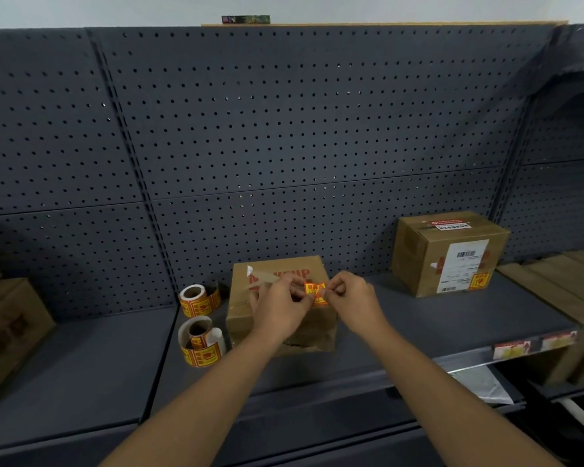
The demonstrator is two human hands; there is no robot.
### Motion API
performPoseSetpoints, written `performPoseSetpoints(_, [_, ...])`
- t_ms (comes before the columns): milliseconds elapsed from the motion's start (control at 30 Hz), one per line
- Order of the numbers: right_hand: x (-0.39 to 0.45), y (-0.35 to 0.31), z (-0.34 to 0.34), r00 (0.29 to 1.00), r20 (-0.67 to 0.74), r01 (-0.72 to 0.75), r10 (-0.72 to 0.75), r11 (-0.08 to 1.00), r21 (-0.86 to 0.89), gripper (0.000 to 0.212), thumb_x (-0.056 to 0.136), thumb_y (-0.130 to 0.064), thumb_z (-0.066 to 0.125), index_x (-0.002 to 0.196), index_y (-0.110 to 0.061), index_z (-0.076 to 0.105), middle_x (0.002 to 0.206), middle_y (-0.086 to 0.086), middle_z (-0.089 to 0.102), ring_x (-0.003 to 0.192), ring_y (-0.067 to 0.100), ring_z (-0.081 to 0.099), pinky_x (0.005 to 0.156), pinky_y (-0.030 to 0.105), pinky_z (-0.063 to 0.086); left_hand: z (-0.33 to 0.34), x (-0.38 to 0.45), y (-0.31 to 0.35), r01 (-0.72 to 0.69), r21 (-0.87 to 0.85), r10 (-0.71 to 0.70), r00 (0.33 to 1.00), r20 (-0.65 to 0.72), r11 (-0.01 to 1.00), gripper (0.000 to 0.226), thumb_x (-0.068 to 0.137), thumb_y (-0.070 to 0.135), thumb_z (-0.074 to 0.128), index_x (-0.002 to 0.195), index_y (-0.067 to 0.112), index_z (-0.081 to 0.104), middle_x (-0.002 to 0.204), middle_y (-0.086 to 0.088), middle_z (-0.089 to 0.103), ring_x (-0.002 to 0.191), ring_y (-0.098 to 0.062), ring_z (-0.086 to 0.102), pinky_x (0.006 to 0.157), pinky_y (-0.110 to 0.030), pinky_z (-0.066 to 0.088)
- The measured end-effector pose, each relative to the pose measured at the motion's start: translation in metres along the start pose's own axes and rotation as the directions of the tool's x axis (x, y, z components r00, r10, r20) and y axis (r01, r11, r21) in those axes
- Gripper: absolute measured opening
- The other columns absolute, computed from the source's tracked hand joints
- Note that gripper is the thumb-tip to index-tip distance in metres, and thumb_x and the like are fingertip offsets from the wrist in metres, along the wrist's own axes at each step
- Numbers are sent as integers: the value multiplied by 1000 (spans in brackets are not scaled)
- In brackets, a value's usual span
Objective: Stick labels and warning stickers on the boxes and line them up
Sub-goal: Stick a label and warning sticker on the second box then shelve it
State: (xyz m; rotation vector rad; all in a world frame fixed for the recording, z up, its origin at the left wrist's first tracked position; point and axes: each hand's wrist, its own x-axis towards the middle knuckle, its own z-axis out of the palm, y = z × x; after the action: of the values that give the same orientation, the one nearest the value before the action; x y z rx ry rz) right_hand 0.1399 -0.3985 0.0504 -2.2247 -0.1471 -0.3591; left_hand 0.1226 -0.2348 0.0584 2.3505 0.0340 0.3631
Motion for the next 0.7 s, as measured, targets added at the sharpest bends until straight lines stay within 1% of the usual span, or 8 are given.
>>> performPoseSetpoints(100, [0,0,1,1000,-4,-4,4,1000,6,13,90,-19,78,89,-11,68,72,-6,61,67,6,57,55,11,39,-1,-1,1,-11,15,11,1000,12,1000,24,91,48,71,111,43,59,86,24,67,116,-13,47,110,-48,28])
performPoseSetpoints(200, [1,0,1,1000,-1,-17,17,1000,4,13,90,-20,78,90,-11,68,75,-4,63,70,8,58,56,12,40,-1,-3,1,-31,41,30,999,10,999,26,91,50,70,114,43,60,90,23,66,117,-14,47,107,-45,27])
performPoseSetpoints(300, [1,-2,2,1000,-3,-14,13,1000,-9,13,91,-20,77,89,-12,67,73,-7,59,67,2,54,54,10,40,-1,-2,-2,-41,87,42,999,-9,995,27,89,53,70,113,44,61,103,21,60,118,-16,47,110,-45,29])
performPoseSetpoints(367, [0,-2,3,1000,-8,-7,6,1000,-21,13,92,-20,77,89,-13,66,73,-8,59,67,1,53,54,10,40,0,0,-3,-43,114,43,999,4,993,28,89,55,69,113,43,60,115,20,58,124,-17,45,113,-46,29])
performPoseSetpoints(500, [-1,-2,3,1000,-23,-7,6,1000,-27,15,92,-21,76,88,-12,65,73,-7,59,68,7,55,53,10,40,2,3,-5,-63,167,55,997,54,984,38,93,56,63,127,40,58,136,14,53,135,-19,41,116,-43,27])
performPoseSetpoints(533, [-1,-3,3,1000,-27,-13,13,1000,-27,16,92,-22,76,88,-11,65,72,-6,59,68,9,56,53,10,40,3,4,-5,-75,191,63,996,69,979,42,95,56,60,133,38,56,141,12,51,139,-19,39,120,-43,24])
performPoseSetpoints(600, [-1,-5,3,999,-25,-34,33,999,-29,22,91,-29,77,88,-10,66,72,-5,60,67,6,55,51,10,38,4,5,-5,-90,260,60,991,119,961,52,99,58,50,146,34,48,157,8,43,151,-20,28,127,-43,11])
performPoseSetpoints(700, [0,-8,4,998,-17,-63,63,997,-32,31,87,-38,80,86,-11,65,72,-4,62,65,3,55,49,10,35,3,5,-4,-103,381,16,974,225,919,65,105,58,29,163,28,25,172,2,17,159,-20,7,128,-45,-2])
